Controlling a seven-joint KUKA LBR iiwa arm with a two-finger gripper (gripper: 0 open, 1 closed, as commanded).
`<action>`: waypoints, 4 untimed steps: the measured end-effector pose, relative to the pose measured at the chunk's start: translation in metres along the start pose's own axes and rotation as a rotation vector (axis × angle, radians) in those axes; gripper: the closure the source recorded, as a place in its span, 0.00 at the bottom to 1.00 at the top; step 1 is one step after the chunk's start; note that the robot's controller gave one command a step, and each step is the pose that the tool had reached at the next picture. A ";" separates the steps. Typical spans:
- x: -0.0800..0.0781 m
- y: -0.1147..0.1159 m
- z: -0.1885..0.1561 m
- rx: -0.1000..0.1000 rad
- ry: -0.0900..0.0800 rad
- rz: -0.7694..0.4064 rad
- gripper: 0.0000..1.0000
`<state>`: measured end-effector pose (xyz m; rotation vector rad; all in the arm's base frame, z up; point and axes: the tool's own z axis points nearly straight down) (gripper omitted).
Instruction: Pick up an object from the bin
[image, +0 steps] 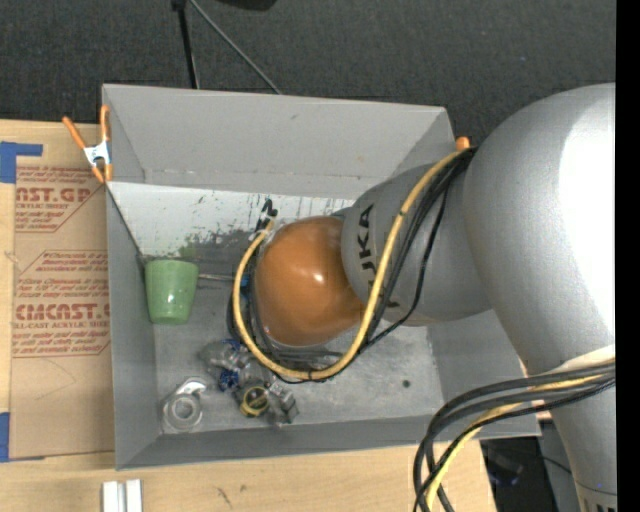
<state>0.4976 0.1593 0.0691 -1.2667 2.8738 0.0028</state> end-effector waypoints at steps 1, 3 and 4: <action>0.019 -0.005 -0.001 0.000 0.001 -0.234 0.00; 0.018 -0.004 -0.042 0.002 -0.002 -0.233 1.00; 0.016 -0.003 -0.092 0.003 -0.003 -0.232 1.00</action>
Offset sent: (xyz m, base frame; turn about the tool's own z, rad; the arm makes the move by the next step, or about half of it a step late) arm -0.0094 -0.0181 0.0009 -0.2356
